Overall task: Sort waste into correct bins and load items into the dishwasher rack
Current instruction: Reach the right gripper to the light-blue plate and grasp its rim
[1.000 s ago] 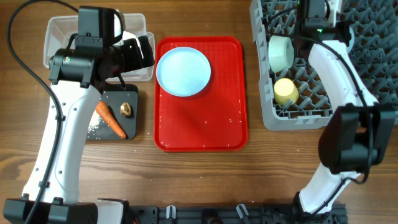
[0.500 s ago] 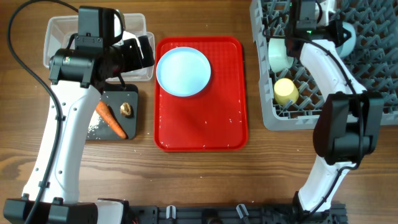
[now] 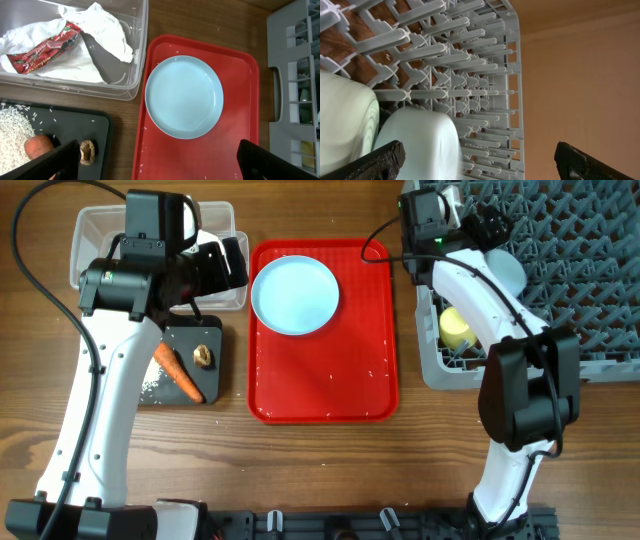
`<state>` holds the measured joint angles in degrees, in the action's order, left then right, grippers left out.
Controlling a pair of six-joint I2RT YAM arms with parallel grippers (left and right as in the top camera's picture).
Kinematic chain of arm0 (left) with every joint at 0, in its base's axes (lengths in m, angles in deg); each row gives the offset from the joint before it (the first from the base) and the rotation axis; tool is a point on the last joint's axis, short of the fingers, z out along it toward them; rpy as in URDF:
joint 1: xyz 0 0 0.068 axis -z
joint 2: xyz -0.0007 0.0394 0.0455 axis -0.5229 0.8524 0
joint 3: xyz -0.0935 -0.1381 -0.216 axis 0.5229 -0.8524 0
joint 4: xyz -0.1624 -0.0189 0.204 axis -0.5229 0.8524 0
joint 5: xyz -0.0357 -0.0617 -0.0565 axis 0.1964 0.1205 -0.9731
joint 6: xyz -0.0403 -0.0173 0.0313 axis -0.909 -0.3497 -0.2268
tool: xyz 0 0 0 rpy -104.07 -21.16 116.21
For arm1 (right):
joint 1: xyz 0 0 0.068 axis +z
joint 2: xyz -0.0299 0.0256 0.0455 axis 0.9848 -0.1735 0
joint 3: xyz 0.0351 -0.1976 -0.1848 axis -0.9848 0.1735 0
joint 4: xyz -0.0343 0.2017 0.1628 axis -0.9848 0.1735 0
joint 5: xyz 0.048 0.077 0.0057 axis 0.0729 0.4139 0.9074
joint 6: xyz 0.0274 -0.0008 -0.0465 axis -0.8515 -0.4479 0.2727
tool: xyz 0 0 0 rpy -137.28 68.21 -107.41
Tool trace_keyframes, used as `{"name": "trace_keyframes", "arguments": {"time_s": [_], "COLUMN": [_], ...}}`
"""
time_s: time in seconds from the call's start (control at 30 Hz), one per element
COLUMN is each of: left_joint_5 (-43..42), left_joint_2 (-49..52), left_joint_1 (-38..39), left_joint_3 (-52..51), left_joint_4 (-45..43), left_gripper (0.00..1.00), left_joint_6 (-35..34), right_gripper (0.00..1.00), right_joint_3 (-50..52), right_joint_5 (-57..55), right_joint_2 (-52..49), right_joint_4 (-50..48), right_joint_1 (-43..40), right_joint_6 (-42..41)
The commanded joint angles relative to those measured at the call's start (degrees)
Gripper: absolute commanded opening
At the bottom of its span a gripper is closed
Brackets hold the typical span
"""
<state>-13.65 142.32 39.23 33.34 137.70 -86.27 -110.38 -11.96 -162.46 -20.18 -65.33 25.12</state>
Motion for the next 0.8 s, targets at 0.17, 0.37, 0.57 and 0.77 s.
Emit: {"name": "trace_keyframes", "arguments": {"time_s": [0.17, 0.37, 0.57, 0.77], "left_joint_5": [0.3, 0.3, 0.3, 0.3], "left_joint_2": [0.4, 0.4, 0.4, 0.4], "left_joint_1": [-0.3, -0.3, -0.3, -0.3], "left_joint_3": [-0.1, -0.1, -0.1, -0.1], "left_joint_4": [0.0, 0.0, 0.0, 0.0], "left_gripper": [1.00, 1.00, 1.00, 1.00], "left_joint_6": [-0.3, -0.3, -0.3, -0.3], "right_gripper": [1.00, 1.00, 1.00, 0.77], "right_joint_3": [-0.3, -0.3, -0.1, -0.1], "right_joint_5": [6.7, 40.3, 94.6, 83.0], "right_joint_2": [9.6, 18.8, 15.5, 3.8], "right_joint_4": [-1.4, 5.1, 0.4, -1.1], "right_joint_1": [-0.4, -0.1, -0.1, 5.7], "right_joint_6": [-6.6, -15.2, -25.7, -30.7]}}
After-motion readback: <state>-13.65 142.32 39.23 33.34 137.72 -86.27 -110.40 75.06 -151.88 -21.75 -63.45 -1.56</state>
